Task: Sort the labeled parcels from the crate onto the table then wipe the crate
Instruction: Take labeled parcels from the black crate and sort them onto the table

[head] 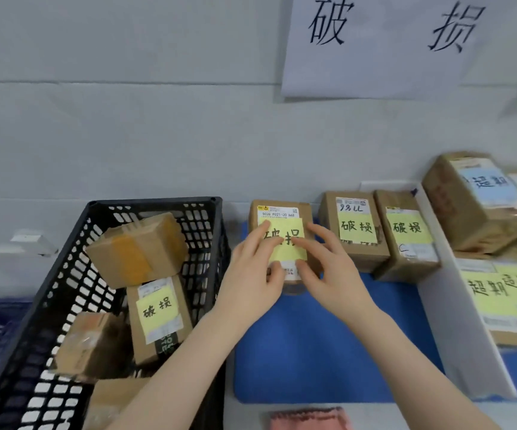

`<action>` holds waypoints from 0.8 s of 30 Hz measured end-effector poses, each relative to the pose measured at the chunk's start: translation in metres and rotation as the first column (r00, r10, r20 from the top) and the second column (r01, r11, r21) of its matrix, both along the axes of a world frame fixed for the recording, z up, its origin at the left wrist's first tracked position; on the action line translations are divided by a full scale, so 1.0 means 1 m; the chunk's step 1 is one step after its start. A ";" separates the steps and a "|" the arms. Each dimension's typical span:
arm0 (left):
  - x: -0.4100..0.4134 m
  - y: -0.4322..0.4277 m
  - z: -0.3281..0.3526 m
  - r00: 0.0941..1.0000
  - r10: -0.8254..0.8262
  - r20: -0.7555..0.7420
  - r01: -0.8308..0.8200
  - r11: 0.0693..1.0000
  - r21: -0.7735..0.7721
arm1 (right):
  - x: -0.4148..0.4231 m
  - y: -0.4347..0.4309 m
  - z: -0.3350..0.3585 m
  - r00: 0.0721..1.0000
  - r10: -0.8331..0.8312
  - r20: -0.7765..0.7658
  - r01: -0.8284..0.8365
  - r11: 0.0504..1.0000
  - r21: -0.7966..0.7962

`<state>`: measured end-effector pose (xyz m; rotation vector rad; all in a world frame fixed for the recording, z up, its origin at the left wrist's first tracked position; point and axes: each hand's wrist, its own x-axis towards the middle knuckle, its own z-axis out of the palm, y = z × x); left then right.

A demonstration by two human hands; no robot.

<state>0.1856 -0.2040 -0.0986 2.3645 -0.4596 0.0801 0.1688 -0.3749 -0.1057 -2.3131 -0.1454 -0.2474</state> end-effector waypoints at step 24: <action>0.124 -0.092 -0.087 0.955 0.025 -0.294 -0.052 0.995 -0.085 | 0.096 -0.047 -0.034 0.970 -0.152 -0.188 0.011 0.804 -0.595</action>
